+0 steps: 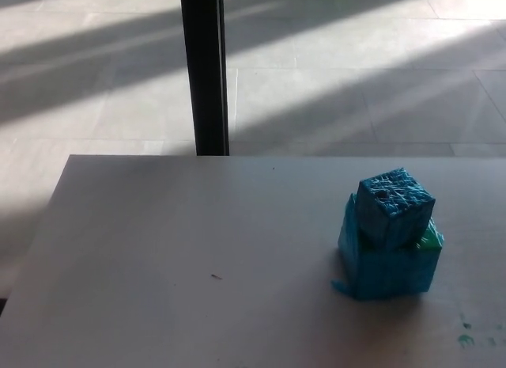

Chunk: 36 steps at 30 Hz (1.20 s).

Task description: The robot uses its right hand to pick up the small cube kept on the middle on the desk and place it on the bigger cube kept next to it

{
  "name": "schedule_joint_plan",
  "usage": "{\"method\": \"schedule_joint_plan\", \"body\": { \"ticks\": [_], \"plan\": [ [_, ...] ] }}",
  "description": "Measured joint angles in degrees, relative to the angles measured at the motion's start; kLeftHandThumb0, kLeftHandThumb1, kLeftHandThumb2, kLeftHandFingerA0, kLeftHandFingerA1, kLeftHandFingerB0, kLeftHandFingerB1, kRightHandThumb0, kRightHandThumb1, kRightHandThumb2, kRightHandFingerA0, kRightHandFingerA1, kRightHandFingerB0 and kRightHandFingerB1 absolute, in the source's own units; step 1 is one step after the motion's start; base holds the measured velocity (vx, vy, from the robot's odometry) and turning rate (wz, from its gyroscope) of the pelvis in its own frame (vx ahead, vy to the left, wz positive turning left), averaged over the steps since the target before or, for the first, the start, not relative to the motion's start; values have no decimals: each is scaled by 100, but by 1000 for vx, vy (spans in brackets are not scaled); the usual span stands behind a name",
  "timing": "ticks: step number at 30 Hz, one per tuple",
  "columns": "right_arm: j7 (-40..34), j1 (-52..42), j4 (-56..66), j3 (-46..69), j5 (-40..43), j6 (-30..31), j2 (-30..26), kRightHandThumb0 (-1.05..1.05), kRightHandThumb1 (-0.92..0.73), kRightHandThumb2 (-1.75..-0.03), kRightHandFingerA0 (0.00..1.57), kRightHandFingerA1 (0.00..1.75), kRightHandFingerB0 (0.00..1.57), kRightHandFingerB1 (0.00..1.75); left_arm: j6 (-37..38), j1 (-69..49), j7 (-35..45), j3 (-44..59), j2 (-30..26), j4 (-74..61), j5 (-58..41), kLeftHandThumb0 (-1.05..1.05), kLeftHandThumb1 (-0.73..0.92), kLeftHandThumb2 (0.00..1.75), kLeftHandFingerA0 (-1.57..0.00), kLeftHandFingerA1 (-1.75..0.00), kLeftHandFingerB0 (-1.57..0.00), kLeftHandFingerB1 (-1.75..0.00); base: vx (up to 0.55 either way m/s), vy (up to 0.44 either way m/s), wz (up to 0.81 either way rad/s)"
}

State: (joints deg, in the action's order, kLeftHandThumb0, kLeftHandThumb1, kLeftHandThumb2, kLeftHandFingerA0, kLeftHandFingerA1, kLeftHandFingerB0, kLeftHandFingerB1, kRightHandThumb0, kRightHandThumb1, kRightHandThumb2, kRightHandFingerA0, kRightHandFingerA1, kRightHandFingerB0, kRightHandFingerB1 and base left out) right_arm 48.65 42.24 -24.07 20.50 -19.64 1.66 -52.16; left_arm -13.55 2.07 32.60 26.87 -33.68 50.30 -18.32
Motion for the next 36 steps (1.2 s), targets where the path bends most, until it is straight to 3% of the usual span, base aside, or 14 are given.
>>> {"method": "schedule_joint_plan", "body": {
  "ticks": [4,5,8,11,14,15,17,18,20,30,31,33,34,36],
  "plan": [
    [-208,-620,-221,653,107,-41,14,-66,-65,-61,71,122,66,57,0,0,-1,0,2,0,0,-75,66,100,-24,-53,-14,-46,0,0,0],
    [-294,-838,-298,869,146,-57,33,-69,-62,-59,82,137,71,63,0,-1,-2,0,2,0,0,-75,84,65,-30,-45,-22,-35,0,0,0],
    [-491,-1314,-507,1265,209,-98,126,-74,-62,-58,68,102,67,72,0,-1,-3,-1,3,-1,1,-75,66,100,-22,-53,-13,-46,0,0,0],
    [-710,-1774,-767,1559,227,-140,306,-72,-61,-58,60,94,61,74,0,0,-3,-2,6,-2,1,-73,84,65,-31,-45,-22,-35,0,0,0],
    [-928,-2145,-1004,1800,249,-164,544,-72,-61,-58,56,94,59,76,0,0,-3,-3,8,-2,1,-73,85,65,-31,-45,-21,-35,0,0,0],
    [-989,-2240,-1073,1859,258,-171,611,-69,-65,-59,50,95,52,81,0,-1,-3,-3,9,-2,2,-75,67,101,-24,-54,-13,-46,0,0,0],
    [-1106,-2408,-1190,1974,279,-182,748,-71,-65,-60,49,100,51,85,0,-1,-4,-3,10,0,2,-75,66,100,-24,-54,-13,-46,0,0,0],
    [-1192,-2524,-1272,2062,295,-191,851,-71,-64,-59,53,109,53,87,0,-2,-4,-4,10,0,2,-73,84,65,-30,-46,-20,-36,0,0,0],
    [-1338,-2716,-1433,2201,326,-212,1025,-71,-63,-60,71,130,52,92,0,-3,-4,-5,11,0,2,-75,65,97,-26,-54,-18,-47,0,0,0],
    [-2057,-3291,-2288,2826,466,-244,1587,-69,-62,-68,71,146,38,109,1,-11,-14,-31,15,2,6,-75,65,96,-26,-55,-18,-48,0,0,0],
    [-2128,-3328,-2374,2882,479,-244,1619,-68,-65,-66,38,119,33,109,1,-11,-17,-35,15,3,6,-75,65,97,-29,-56,-18,-48,0,0,0],
    [-2272,-3385,-2545,2995,521,-244,1684,-68,-64,-66,49,148,35,112,1,-27,-30,-43,15,2,7,-76,81,64,-38,-47,-26,-36,0,0,0],
    [-2360,-3415,-2644,3061,551,-244,1728,-67,-68,-66,31,127,30,113,0,-41,-43,-45,15,2,7,-79,81,64,-39,-47,-26,-36,0,0,0],
    [-2507,-3466,-2798,3183,604,-244,1806,-68,-62,-74,81,152,33,109,0,-61,-65,-47,15,2,9,-81,82,62,-38,-45,-26,-34,0,0,0]
  ]
}}
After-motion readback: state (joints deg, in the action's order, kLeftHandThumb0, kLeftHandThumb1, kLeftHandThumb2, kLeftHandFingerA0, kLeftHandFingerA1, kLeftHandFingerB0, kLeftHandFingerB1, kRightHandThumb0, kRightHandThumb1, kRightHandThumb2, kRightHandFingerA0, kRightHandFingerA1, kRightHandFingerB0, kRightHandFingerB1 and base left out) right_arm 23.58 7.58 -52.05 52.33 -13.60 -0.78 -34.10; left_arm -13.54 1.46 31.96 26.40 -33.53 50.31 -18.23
